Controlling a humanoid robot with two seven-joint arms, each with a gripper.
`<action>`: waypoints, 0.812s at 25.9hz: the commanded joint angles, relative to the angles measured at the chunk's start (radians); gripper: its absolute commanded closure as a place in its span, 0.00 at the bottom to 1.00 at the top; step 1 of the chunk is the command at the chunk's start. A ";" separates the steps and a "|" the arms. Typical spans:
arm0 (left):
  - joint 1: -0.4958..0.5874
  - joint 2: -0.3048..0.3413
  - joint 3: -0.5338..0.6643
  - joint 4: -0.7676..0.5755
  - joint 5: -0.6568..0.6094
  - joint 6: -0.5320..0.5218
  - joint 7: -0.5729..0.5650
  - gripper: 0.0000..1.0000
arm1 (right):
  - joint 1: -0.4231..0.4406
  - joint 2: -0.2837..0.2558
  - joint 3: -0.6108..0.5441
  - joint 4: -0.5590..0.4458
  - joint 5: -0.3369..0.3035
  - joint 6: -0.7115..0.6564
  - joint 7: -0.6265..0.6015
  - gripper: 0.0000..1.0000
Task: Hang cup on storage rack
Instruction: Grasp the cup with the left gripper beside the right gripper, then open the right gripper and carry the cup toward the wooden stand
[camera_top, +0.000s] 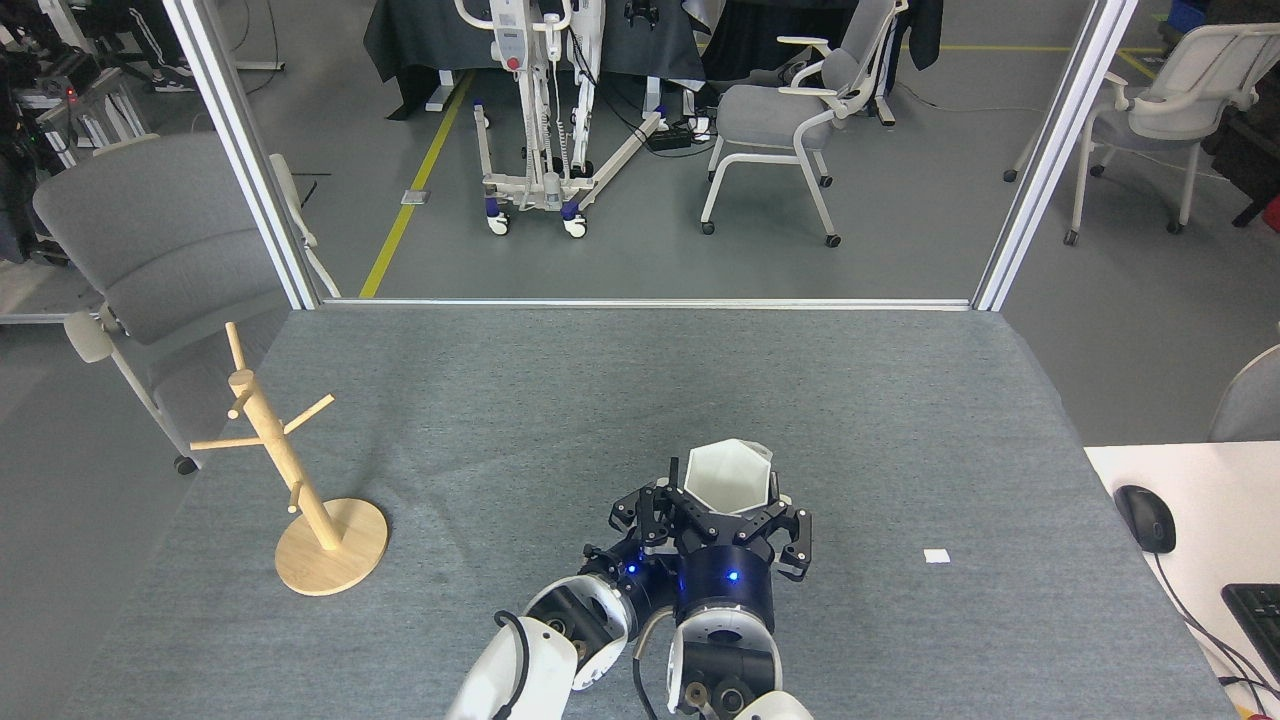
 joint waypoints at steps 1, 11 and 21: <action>0.000 0.000 0.000 0.019 0.000 0.001 -0.001 1.00 | 0.001 0.001 -0.002 -0.002 -0.005 -0.012 -0.105 0.01; 0.069 0.017 0.002 0.005 -0.008 0.013 -0.001 1.00 | 0.005 -0.010 -0.243 -0.017 -0.111 -0.208 -0.412 0.02; 0.430 0.258 0.192 -0.339 -0.008 0.062 0.004 1.00 | 0.143 -0.134 -0.781 -0.003 -0.160 -0.930 -0.334 0.01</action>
